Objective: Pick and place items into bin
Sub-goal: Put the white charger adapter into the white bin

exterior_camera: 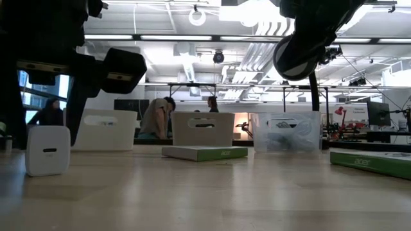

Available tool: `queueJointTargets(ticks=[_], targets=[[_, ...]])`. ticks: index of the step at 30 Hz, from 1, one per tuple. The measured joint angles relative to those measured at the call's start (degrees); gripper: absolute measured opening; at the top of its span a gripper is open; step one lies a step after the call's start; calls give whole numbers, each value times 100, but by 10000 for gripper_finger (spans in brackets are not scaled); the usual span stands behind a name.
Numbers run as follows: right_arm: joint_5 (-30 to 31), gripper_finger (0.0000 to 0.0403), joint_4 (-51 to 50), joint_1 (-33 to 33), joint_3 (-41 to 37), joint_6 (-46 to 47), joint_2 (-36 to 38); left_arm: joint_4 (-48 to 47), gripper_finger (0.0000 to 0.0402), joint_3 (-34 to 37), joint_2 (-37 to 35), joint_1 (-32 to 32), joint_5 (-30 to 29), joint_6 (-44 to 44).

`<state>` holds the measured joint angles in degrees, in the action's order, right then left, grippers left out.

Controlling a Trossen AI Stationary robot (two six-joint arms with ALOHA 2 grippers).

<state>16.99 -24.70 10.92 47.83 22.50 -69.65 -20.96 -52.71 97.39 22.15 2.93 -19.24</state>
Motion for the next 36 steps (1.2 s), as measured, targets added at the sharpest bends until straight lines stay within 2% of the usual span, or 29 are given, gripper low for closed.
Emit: queueJointTargets(ticks=[3, 10, 19, 24, 36], targets=[[0, 139, -1, 0, 0, -9, 0, -3, 127, 0, 0, 0, -19, 7], [0, 139, 0, 0, 0, -17, 0, -511, 81, -349, 0, -2, -132, -108], [-2, 139, -1, 0, 0, -4, 0, -1577, 102, -1029, 0, -7, -674, -462], [-2, 139, -1, 0, 0, -4, 0, -2224, 97, -1568, -16, -97, -1006, -592], [-107, 139, -1, 0, 0, 0, 0, -4367, 100, -2926, -84, -912, -1990, -1125]])
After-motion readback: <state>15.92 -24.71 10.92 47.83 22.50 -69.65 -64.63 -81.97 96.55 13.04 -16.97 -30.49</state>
